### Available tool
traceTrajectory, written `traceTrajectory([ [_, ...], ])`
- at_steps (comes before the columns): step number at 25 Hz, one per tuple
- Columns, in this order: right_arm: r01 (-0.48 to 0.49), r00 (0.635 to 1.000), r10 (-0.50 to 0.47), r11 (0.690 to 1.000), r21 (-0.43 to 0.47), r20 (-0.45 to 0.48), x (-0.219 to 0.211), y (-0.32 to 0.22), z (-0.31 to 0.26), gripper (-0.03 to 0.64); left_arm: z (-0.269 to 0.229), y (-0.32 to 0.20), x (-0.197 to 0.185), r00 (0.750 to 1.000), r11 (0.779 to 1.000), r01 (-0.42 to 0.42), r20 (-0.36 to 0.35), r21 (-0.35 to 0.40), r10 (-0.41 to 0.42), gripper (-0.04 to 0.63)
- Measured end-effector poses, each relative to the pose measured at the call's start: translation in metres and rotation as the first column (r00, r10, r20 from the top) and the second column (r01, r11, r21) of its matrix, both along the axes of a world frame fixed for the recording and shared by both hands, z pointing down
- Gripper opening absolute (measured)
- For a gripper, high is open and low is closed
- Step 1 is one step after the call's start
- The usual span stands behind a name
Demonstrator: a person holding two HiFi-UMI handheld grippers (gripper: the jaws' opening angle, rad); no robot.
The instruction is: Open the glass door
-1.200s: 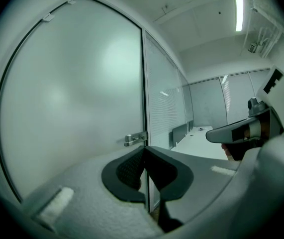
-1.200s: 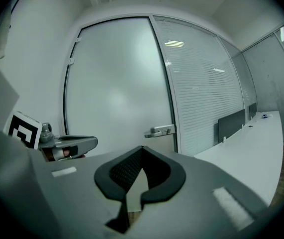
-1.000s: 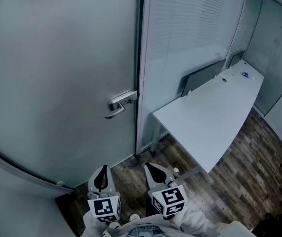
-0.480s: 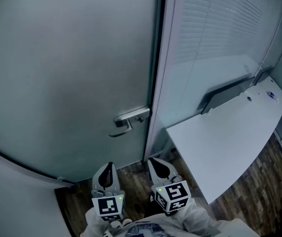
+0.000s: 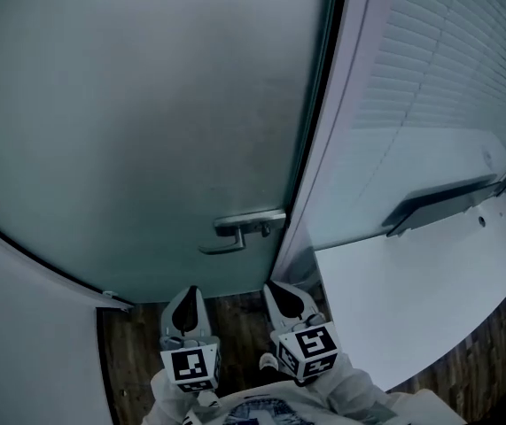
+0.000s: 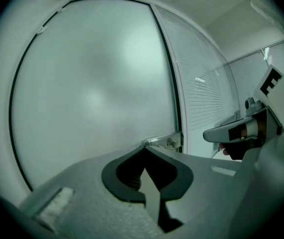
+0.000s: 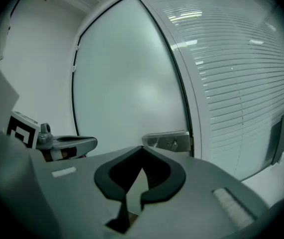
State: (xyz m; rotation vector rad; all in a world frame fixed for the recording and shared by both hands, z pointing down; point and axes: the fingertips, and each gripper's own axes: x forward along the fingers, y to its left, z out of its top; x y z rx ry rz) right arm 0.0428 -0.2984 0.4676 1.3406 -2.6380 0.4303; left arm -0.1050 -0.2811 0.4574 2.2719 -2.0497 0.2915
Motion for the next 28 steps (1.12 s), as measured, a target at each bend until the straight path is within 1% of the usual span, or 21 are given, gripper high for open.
traceTrajectory([
  [4,0.037,0.999,-0.037,0.999,-0.005,0.011,0.012,-0.007,0.001,0.005,0.003,0.000,0.015,0.999,0.999,0.036,0.002,-0.018,-0.036,0.005],
  [9,0.054,0.998,-0.053,0.998,-0.019,0.023,0.019,-0.008,0.004,0.005,0.001,0.000,0.028,0.999,0.999,0.034,0.018,-0.020,-0.033,0.005],
  [11,0.052,0.998,-0.051,0.998,-0.022,0.026,0.020,-0.007,0.004,0.005,0.003,0.000,0.028,0.997,0.999,0.031,0.071,-0.023,-0.030,0.005],
  [13,0.048,0.998,-0.047,0.999,-0.024,0.030,0.020,-0.007,0.005,0.005,0.006,-0.003,0.026,0.987,1.000,0.023,0.161,-0.021,-0.019,0.005],
  [14,0.045,0.998,-0.045,0.999,-0.025,0.033,0.020,-0.006,0.005,0.005,0.010,-0.005,0.025,0.979,0.999,0.012,0.204,-0.032,-0.005,0.005],
  [15,0.043,0.999,-0.042,0.999,-0.027,0.035,0.020,-0.005,0.005,0.005,0.018,-0.008,0.026,0.970,0.998,-0.005,0.241,-0.060,0.020,0.006],
  [16,0.040,0.999,-0.039,0.999,-0.029,0.037,0.020,-0.004,0.005,0.005,0.028,-0.011,0.028,0.959,0.994,-0.029,0.277,-0.102,0.056,0.107],
  [17,0.035,0.999,-0.034,0.999,-0.031,0.037,0.021,-0.002,0.006,0.005,0.040,-0.014,0.031,0.944,0.988,-0.053,0.315,-0.145,0.097,0.189],
  [18,0.028,0.999,-0.027,0.999,-0.031,0.037,0.023,-0.001,0.006,0.005,0.050,-0.017,0.033,0.924,0.982,-0.070,0.360,-0.178,0.131,0.227],
  [19,0.018,0.999,-0.017,0.999,-0.029,0.036,0.025,-0.001,0.005,0.005,0.056,-0.020,0.034,0.896,0.977,-0.080,0.416,-0.196,0.157,0.255],
  [20,0.008,0.999,-0.007,1.000,-0.028,0.037,0.027,0.000,0.003,0.005,0.059,-0.024,0.035,0.858,0.976,-0.086,0.482,-0.202,0.176,0.266],
  [21,-0.001,0.999,0.002,1.000,-0.026,0.039,0.029,0.000,-0.001,0.005,0.060,-0.029,0.035,0.810,0.975,-0.091,0.554,-0.201,0.190,0.283],
  [22,-0.009,0.999,0.010,1.000,-0.025,0.040,0.031,0.001,-0.004,0.006,0.062,-0.033,0.034,0.755,0.976,-0.097,0.625,-0.196,0.201,0.293],
  [23,-0.016,0.999,0.017,1.000,-0.023,0.040,0.032,0.003,-0.006,0.006,0.064,-0.038,0.034,0.698,0.976,-0.105,0.685,-0.191,0.209,0.299],
  [24,-0.024,0.999,0.025,0.999,-0.022,0.039,0.035,0.005,-0.007,0.006,0.068,-0.044,0.034,0.648,0.975,-0.111,0.730,-0.191,0.217,0.299],
  [26,-0.047,0.998,0.048,0.999,-0.021,0.037,0.043,0.006,-0.005,0.005,0.074,-0.056,0.034,0.566,0.973,-0.119,0.792,-0.197,0.229,0.301],
  [28,-0.076,0.996,0.077,0.997,-0.024,0.034,0.052,0.006,-0.004,0.005,0.077,-0.070,0.035,0.498,0.973,-0.126,0.836,-0.191,0.229,0.301],
])
